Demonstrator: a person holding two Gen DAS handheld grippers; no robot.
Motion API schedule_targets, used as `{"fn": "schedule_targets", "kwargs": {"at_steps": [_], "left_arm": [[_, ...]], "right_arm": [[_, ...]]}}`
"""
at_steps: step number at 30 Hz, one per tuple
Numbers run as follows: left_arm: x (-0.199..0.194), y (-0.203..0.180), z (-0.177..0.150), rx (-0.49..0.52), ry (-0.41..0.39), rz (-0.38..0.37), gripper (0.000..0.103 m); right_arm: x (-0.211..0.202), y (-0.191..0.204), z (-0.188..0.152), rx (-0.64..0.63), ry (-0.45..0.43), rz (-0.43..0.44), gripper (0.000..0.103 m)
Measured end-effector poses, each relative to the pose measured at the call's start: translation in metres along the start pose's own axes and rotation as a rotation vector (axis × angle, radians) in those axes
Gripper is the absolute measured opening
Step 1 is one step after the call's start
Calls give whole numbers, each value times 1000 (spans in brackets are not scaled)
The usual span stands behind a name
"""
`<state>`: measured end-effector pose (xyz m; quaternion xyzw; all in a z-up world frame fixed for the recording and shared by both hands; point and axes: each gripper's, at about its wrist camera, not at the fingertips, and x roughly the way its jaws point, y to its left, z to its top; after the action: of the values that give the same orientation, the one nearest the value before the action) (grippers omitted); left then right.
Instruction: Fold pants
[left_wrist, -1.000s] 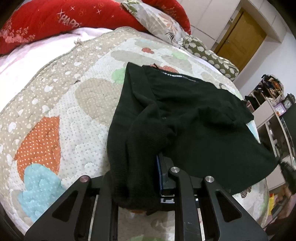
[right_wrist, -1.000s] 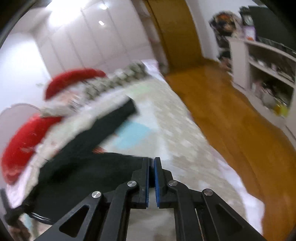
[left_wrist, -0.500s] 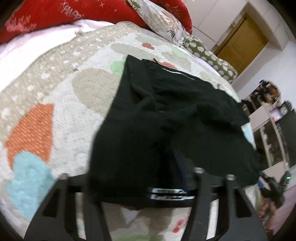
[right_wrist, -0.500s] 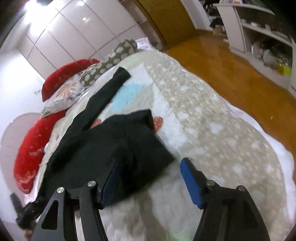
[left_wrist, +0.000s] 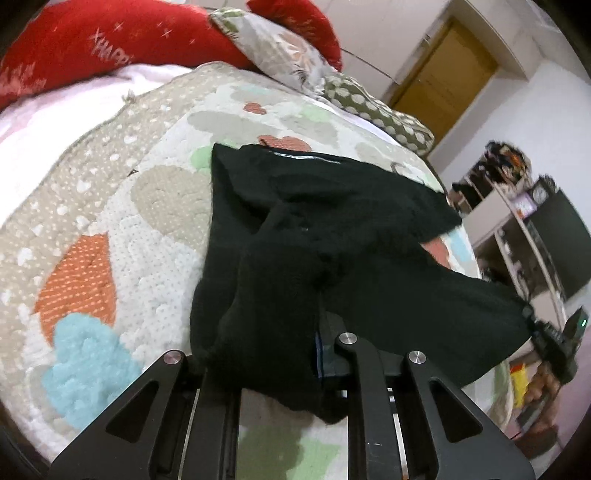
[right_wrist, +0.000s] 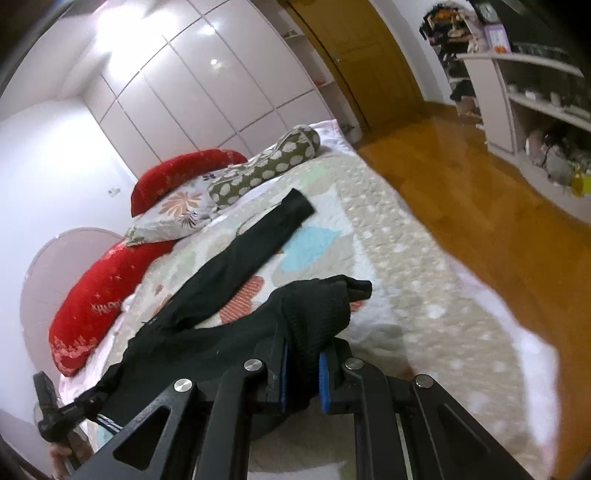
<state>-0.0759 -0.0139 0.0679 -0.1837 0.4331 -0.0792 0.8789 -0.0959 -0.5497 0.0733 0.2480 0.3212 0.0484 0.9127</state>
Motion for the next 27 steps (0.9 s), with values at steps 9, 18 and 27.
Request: {"fn": "schedule_targets", "kwargs": {"at_steps": [9,18,27], "left_arm": [[16,6,-34,11,57,100,24],[-21,12,-32,18,10,164,45],[-40,-2,-19,60,-71,198,45]], "right_arm": [[31,-30,-26,-17,195,-198,37],[14,25,2,-189,68,-212,48],[77,113,-34,-328,214,69,48]]}}
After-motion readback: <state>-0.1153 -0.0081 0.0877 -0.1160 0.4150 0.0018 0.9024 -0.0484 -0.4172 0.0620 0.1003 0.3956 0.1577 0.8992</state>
